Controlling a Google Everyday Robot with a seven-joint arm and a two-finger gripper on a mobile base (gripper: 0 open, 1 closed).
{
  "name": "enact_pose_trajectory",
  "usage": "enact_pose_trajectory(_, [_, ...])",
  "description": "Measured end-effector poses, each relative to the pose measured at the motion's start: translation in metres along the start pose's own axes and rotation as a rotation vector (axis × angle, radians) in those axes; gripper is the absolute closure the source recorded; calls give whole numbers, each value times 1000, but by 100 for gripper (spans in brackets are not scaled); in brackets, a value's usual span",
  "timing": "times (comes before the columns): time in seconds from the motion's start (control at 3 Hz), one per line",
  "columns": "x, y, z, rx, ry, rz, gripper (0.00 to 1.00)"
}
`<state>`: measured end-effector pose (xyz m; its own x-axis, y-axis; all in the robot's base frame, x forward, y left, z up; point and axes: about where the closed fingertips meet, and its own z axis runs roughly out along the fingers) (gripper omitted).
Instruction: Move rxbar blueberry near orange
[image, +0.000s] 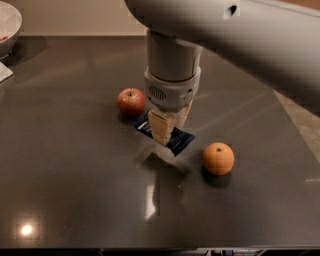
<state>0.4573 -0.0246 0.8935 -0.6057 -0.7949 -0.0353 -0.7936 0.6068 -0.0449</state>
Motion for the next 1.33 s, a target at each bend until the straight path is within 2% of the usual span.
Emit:
enact_pose_trajectory(0.33, [9, -18, 7, -29, -6, 6, 100])
enact_pose_trajectory(0.67, [15, -32, 16, -52, 1, 6, 84])
enact_pose_trajectory(1.33, [31, -50, 31, -80, 30, 26, 36])
